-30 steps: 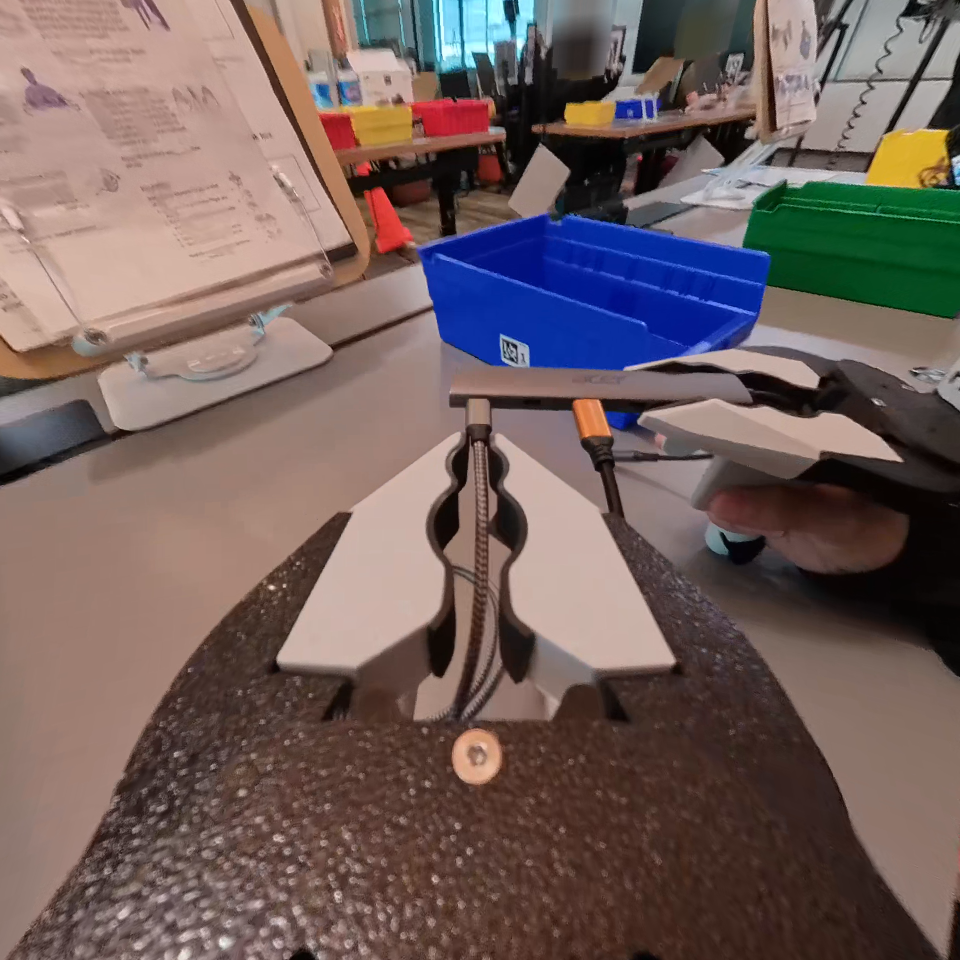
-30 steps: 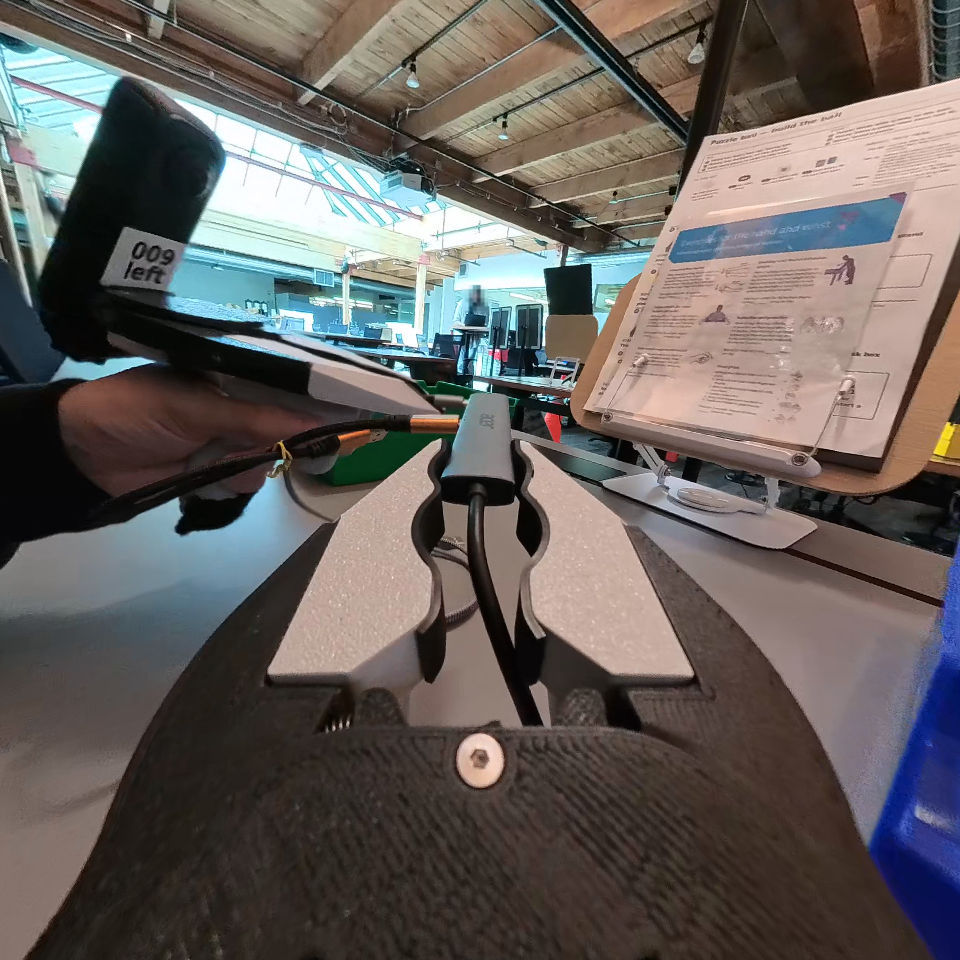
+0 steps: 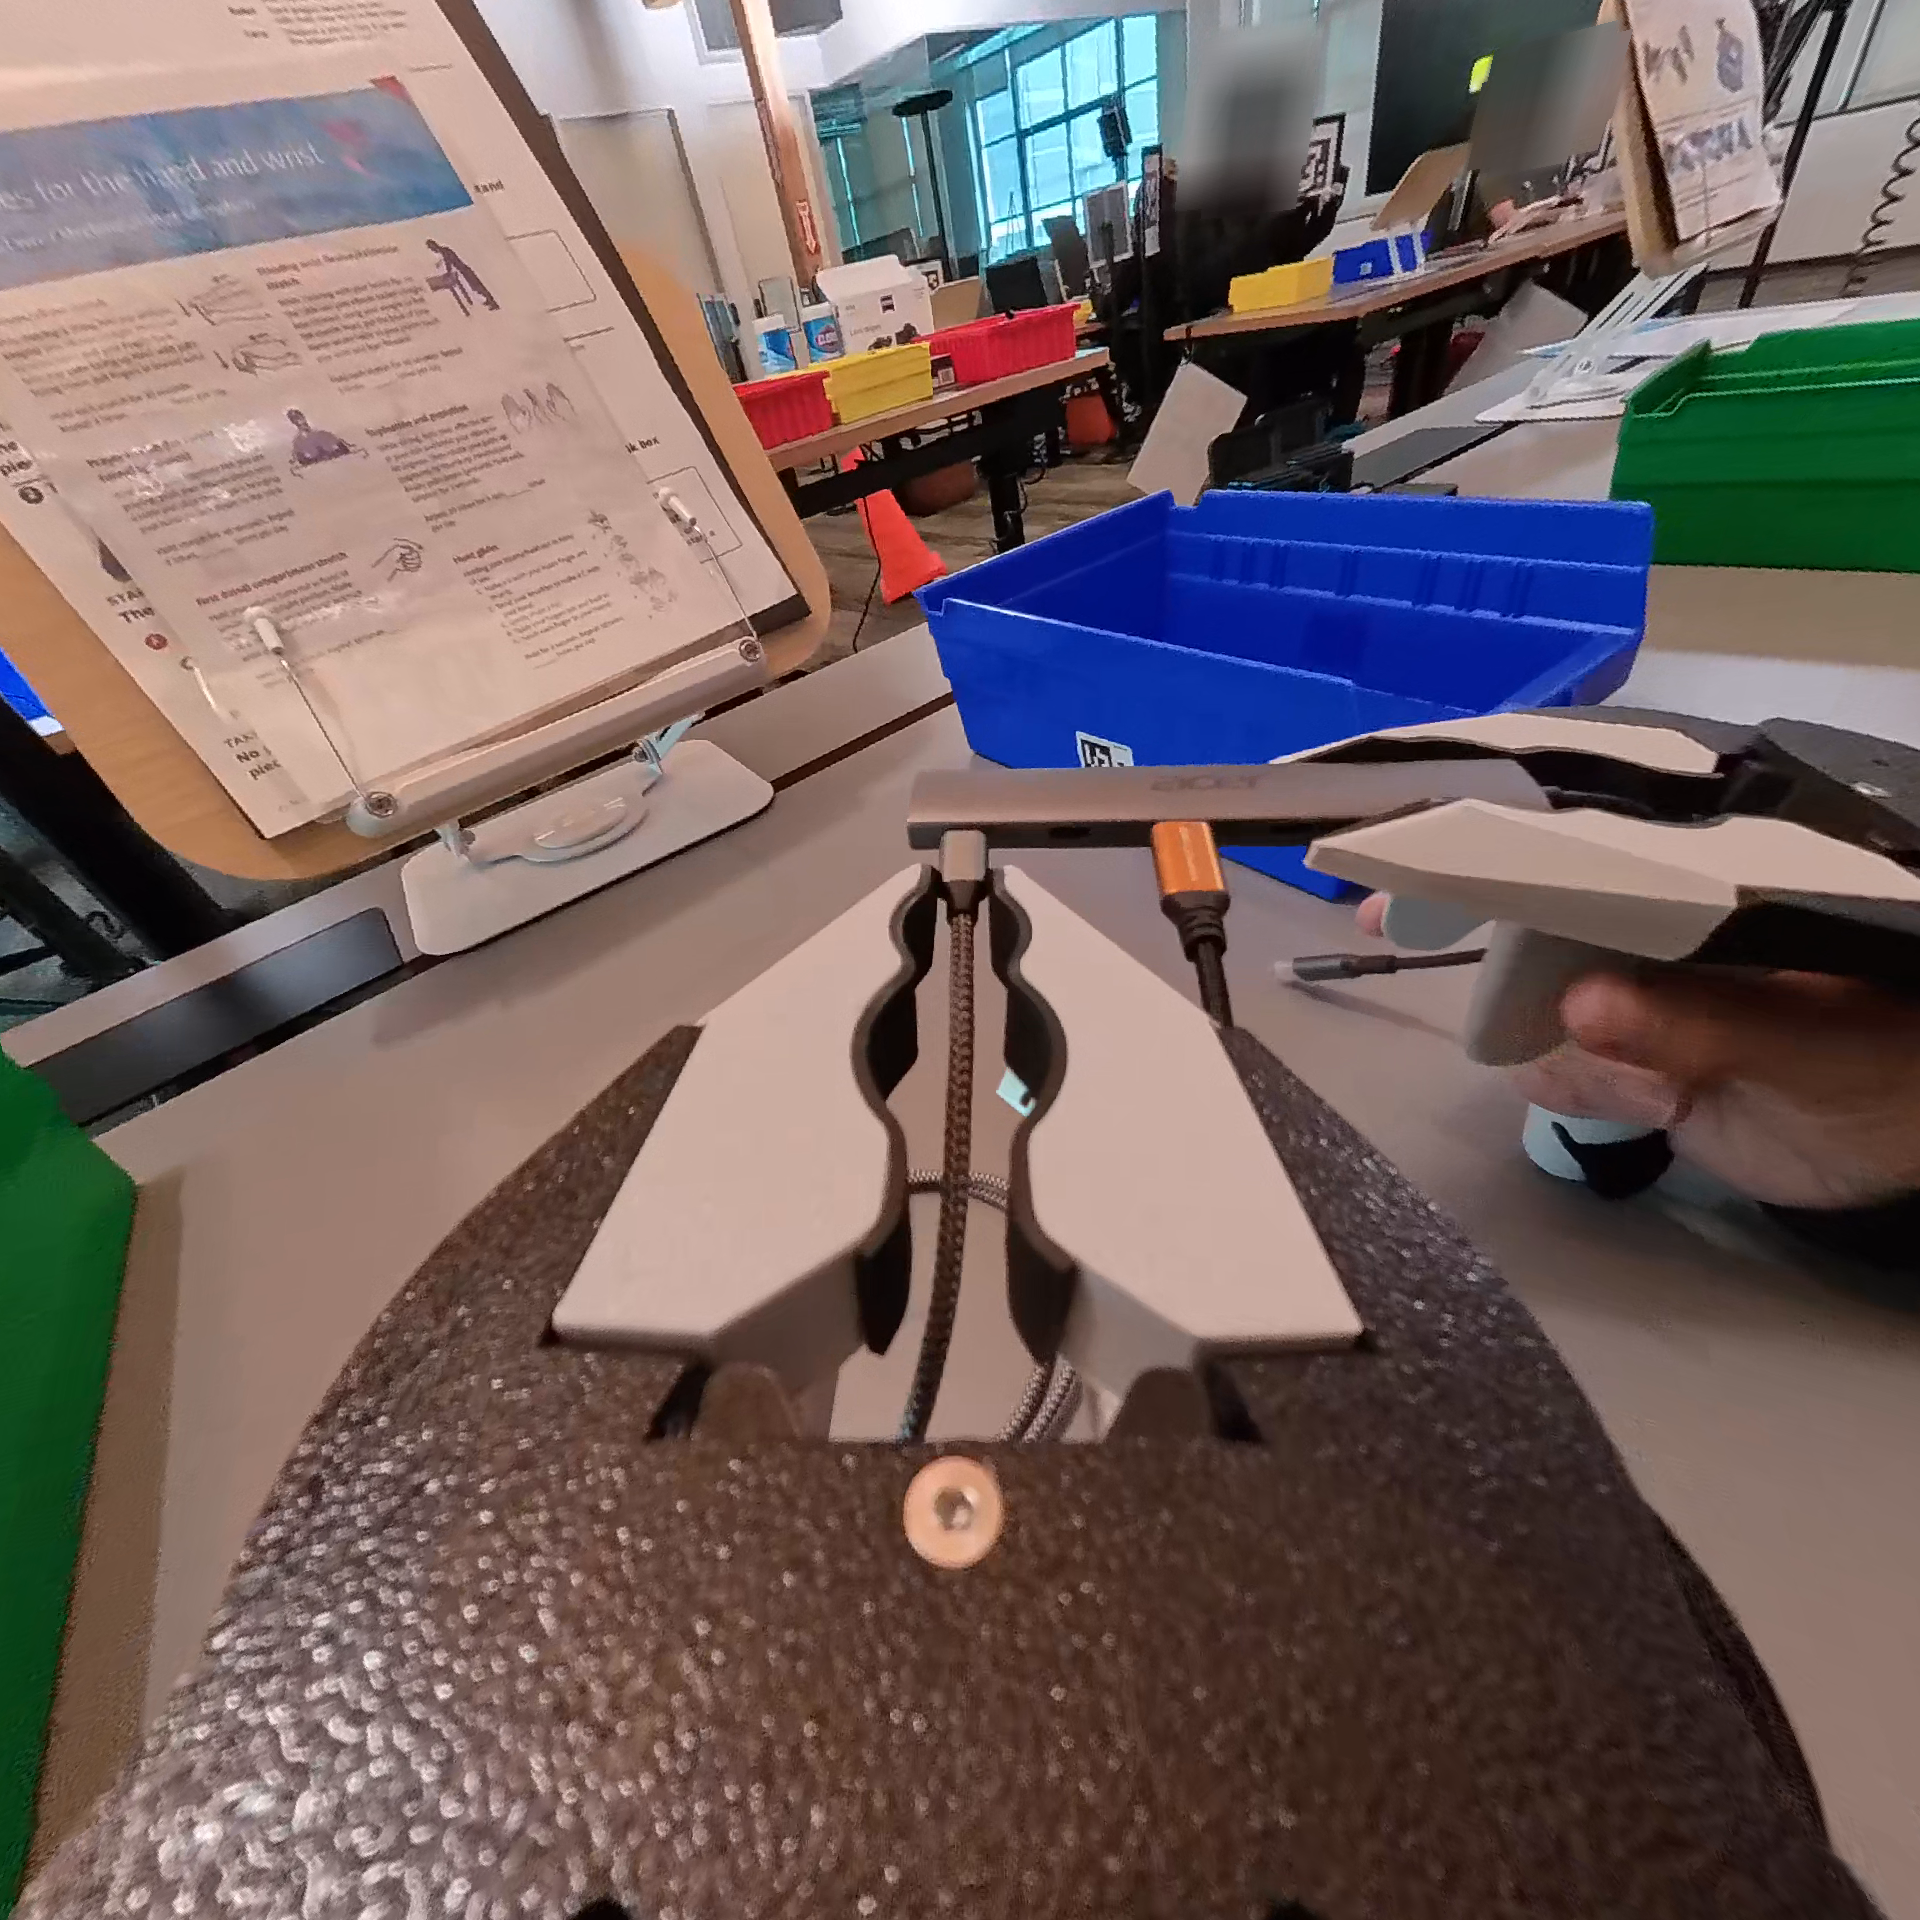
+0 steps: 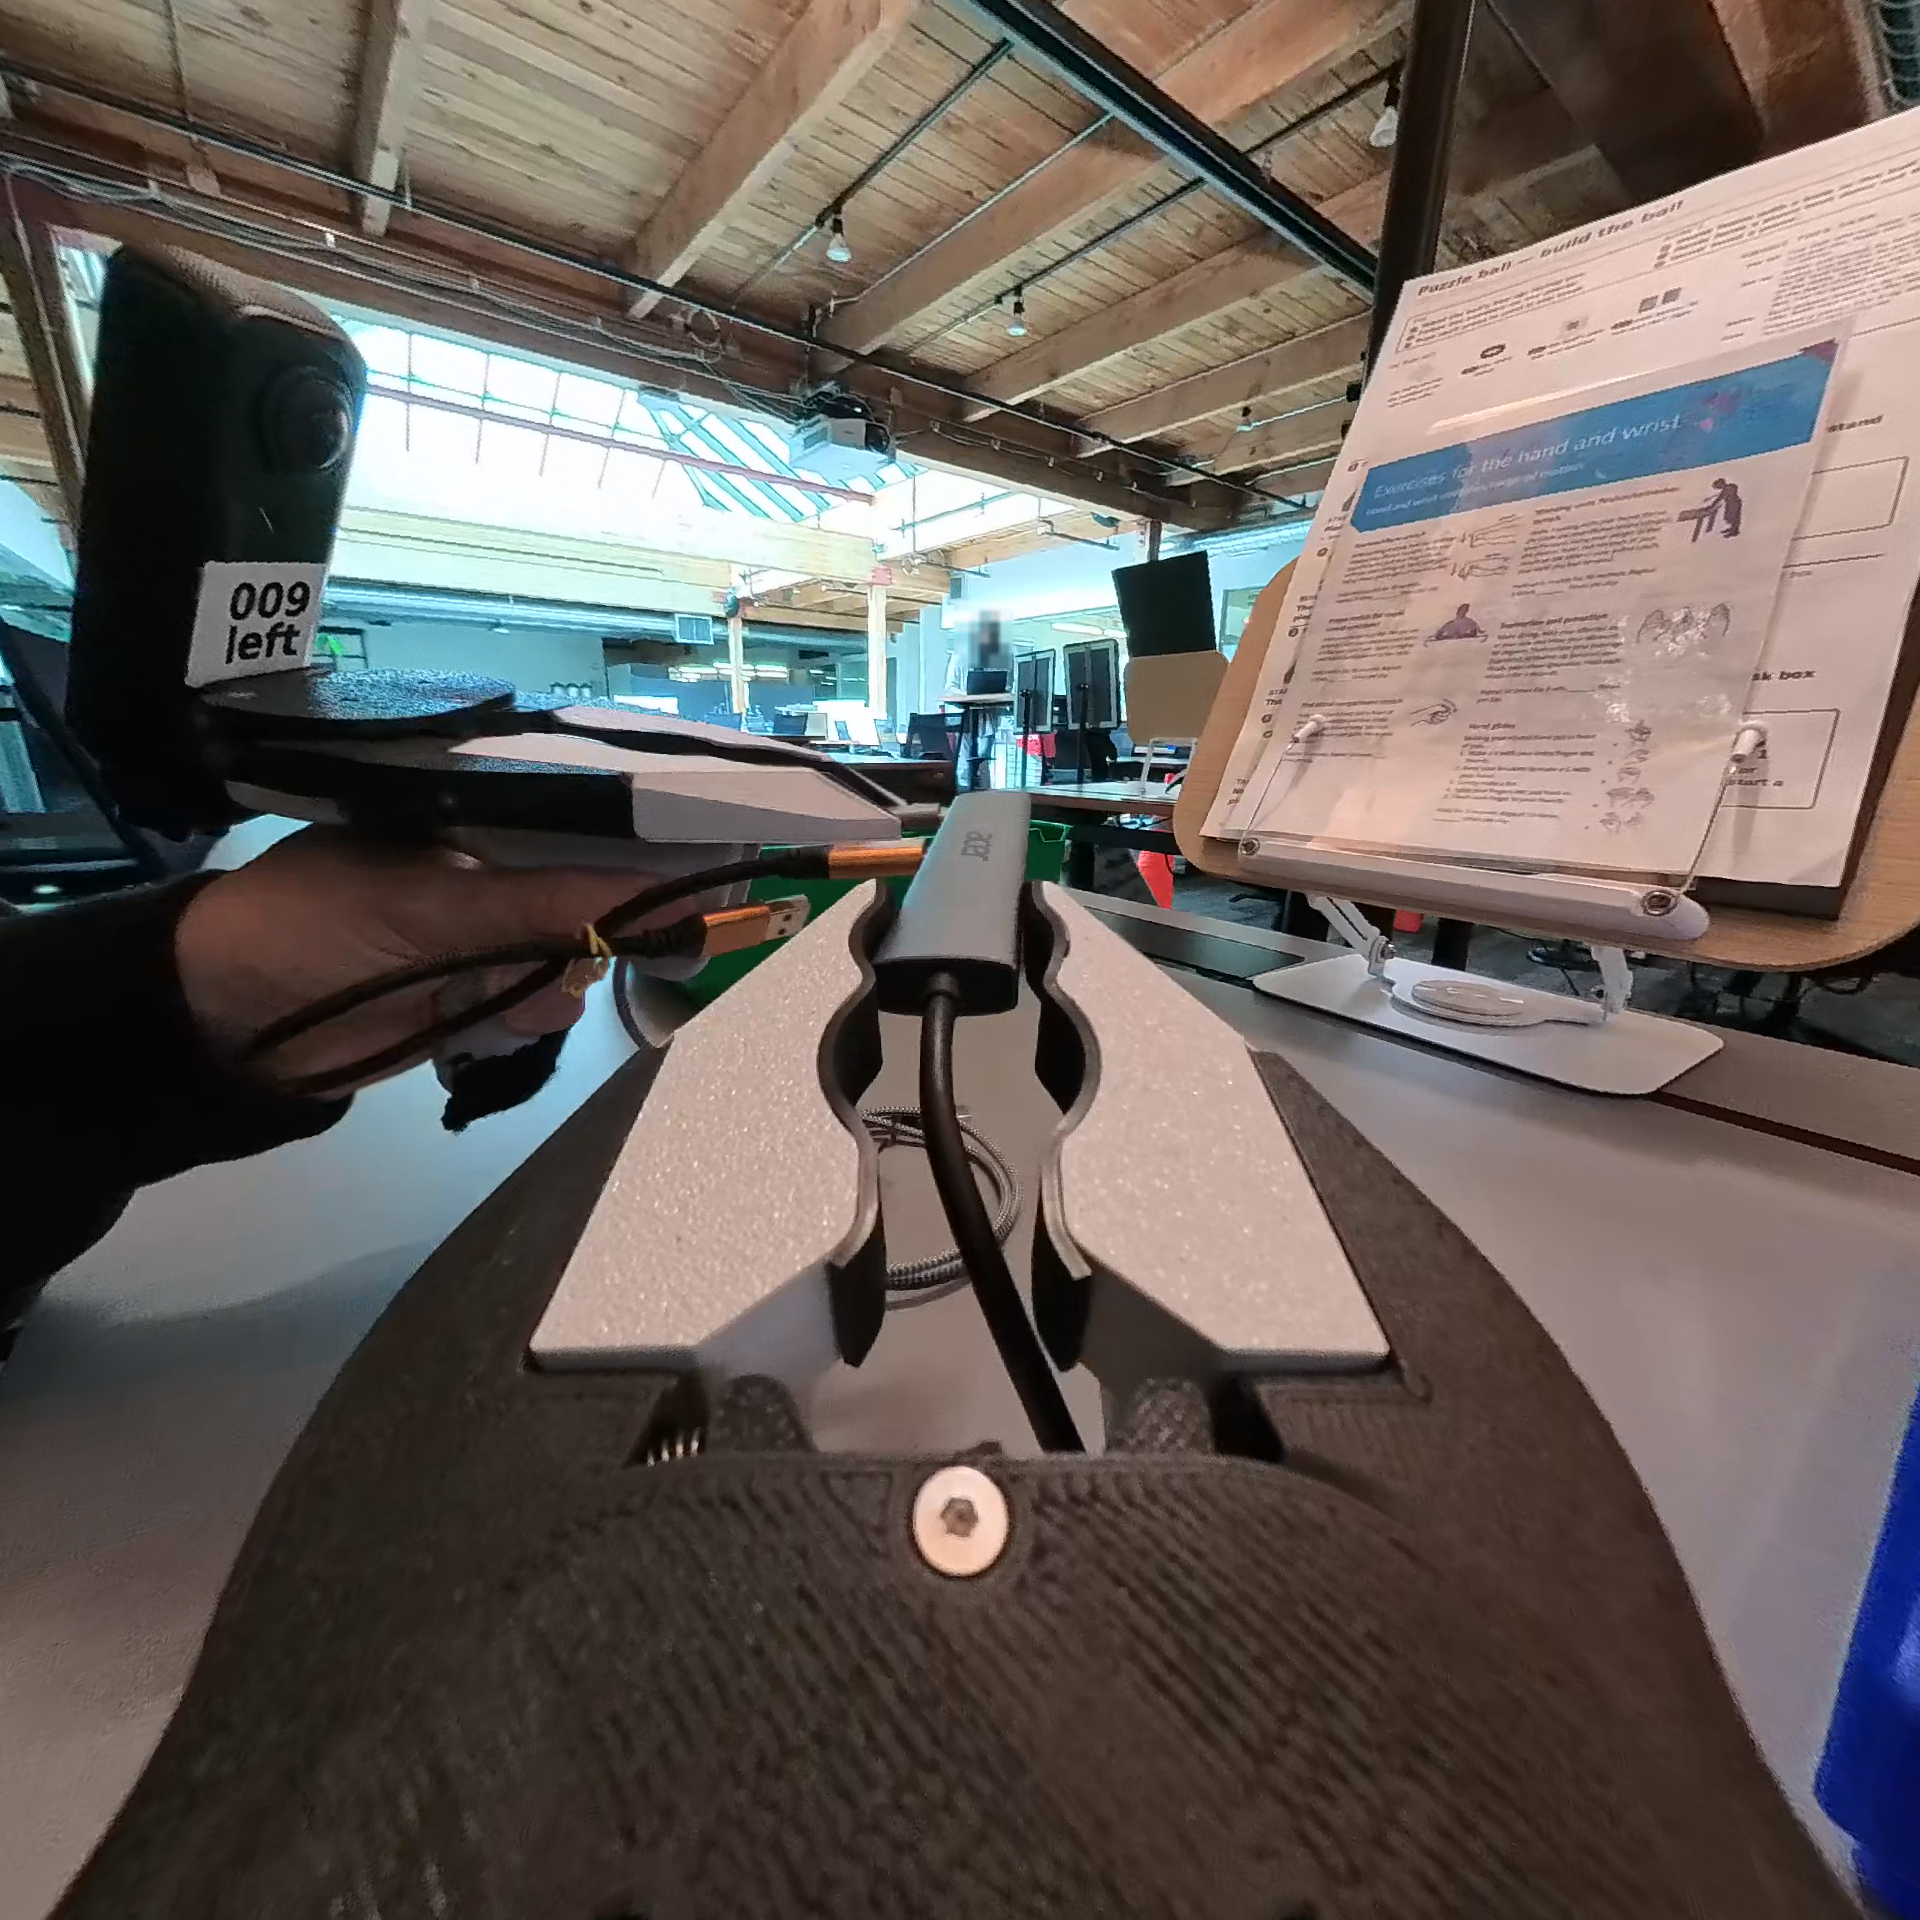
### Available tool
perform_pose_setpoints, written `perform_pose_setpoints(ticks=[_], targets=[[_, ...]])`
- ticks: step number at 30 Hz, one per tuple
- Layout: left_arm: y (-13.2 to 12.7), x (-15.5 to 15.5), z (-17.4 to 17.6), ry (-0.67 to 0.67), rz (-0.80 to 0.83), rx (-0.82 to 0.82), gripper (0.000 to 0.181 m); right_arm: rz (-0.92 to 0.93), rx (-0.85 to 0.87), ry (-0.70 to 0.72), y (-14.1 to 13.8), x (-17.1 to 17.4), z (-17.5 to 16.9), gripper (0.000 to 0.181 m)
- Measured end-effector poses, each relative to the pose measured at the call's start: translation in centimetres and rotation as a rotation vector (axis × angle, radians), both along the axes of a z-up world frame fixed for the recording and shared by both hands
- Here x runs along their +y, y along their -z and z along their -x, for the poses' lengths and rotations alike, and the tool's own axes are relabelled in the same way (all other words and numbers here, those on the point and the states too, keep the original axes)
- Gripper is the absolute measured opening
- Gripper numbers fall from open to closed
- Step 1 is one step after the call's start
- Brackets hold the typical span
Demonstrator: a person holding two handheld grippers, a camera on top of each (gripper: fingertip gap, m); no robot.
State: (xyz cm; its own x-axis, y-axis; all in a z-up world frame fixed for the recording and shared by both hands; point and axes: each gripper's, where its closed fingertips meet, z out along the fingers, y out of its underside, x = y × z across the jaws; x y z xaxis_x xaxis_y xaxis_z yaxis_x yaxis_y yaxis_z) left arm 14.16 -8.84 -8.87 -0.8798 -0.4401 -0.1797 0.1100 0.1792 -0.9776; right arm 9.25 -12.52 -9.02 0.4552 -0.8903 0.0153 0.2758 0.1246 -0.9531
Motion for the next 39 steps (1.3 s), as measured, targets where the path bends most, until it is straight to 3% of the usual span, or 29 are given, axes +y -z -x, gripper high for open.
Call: perform_pose_setpoints(ticks=[13, 18, 22, 31, 33, 36, 39], targets=[[-0.4, 0.1, -0.8, -0.019, -0.006, -0.047, 0.007, 0.061, 0.077, -0.037, 1.0, 0.9, -0.4, 0.026], [-0.1, -0.1, -0.9, 0.015, -0.110, -0.067, 0.007, 0.030, 0.088, -0.039, 1.0, 0.7, -0.5, 0.026], [0.6, -0.3, -1.0, 0.041, -0.111, 0.008, 0.007, 0.030, 0.086, -0.032, 1.0, 0.6, -0.4, 0.026], [-0.4, -0.4, -0.3, 0.104, 0.023, 0.093, 0.009, 0.030, 0.031, 0.019, 0.3, -0.4, -0.4, 0.022], [-2.5, 0.5, 0.1, 0.132, 0.139, 0.110, 0.027, 0.003, 0.012, 0.042, -0.4, -1.2, -0.1, 0.022], [-5.2, 4.4, -2.1, 0.042, 0.307, 0.116, 0.033, -0.030, -0.043, 0.010, -3.1, -1.2, 1.3, 0.022], [-3.5, 8.3, -5.7, -0.087, 0.291, 0.124, 0.042, -0.035, -0.110, 0.004, -7.6, -1.2, 3.2, 0.022]])
